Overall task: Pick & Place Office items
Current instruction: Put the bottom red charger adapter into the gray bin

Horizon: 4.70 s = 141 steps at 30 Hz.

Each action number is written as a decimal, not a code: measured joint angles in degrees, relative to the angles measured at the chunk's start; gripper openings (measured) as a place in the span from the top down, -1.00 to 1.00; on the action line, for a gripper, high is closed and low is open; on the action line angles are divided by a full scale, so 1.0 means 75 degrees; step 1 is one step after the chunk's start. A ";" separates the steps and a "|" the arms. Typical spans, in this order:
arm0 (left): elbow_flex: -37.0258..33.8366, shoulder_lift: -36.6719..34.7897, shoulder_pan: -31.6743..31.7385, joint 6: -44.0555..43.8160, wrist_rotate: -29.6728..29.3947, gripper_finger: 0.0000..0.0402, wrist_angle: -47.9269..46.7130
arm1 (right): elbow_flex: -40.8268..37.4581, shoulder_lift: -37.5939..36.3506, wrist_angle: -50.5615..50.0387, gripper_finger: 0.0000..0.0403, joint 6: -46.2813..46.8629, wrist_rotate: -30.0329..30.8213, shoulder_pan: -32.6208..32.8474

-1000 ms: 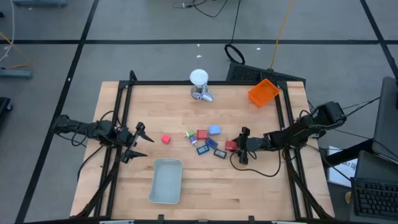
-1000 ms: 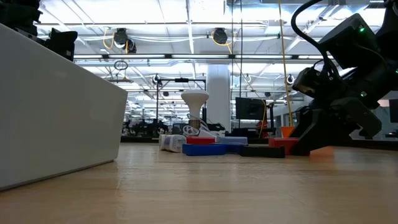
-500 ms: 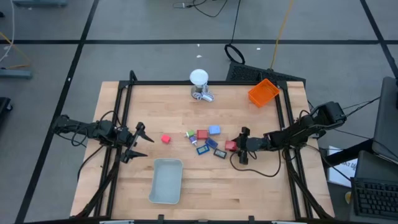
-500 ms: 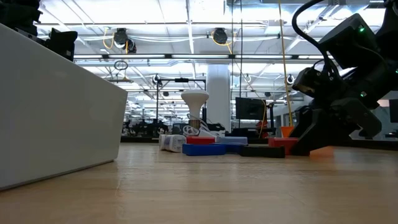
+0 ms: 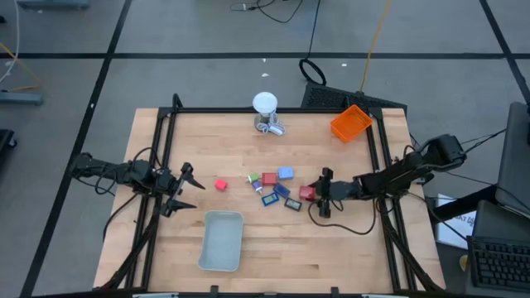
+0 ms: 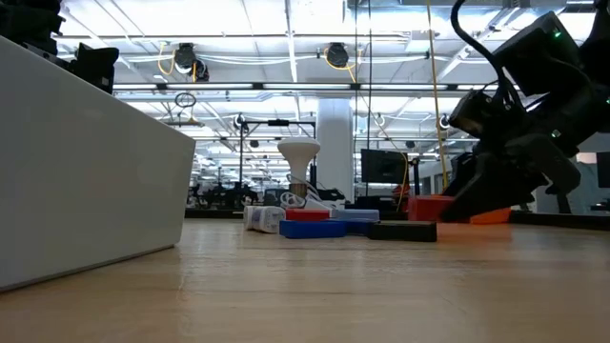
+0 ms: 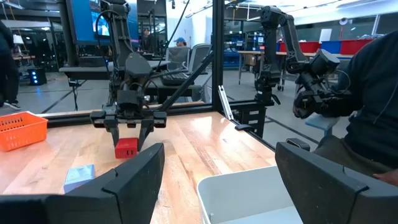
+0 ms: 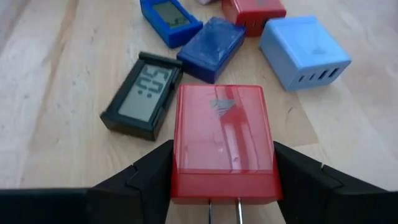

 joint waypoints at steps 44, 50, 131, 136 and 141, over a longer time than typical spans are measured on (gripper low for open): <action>0.0000 -0.0002 0.0000 0.0000 0.0000 -0.52 -0.0003 | 0.0012 -0.1278 0.1157 -0.10 0.0039 -0.1231 0.0153; 0.0000 -0.0002 0.0000 0.0000 0.0000 -0.52 -0.0002 | 0.0012 -0.1278 0.1667 -0.09 -0.0184 -0.1231 0.0397; 0.5053 1.0821 0.0283 -0.4328 -0.3828 -0.52 0.4526 | 0.1743 -0.1269 0.0319 -0.08 -0.4149 0.2040 0.0615; 0.6251 1.1830 0.0535 -0.4092 -0.3591 -0.52 0.4434 | 0.1743 -0.1269 0.0549 -0.10 -0.4468 0.2041 0.0650; 0.7200 1.2525 0.0952 -0.4495 -0.3109 -0.52 0.3490 | 0.1743 -0.1272 0.0875 -0.11 -0.4968 0.2040 0.0795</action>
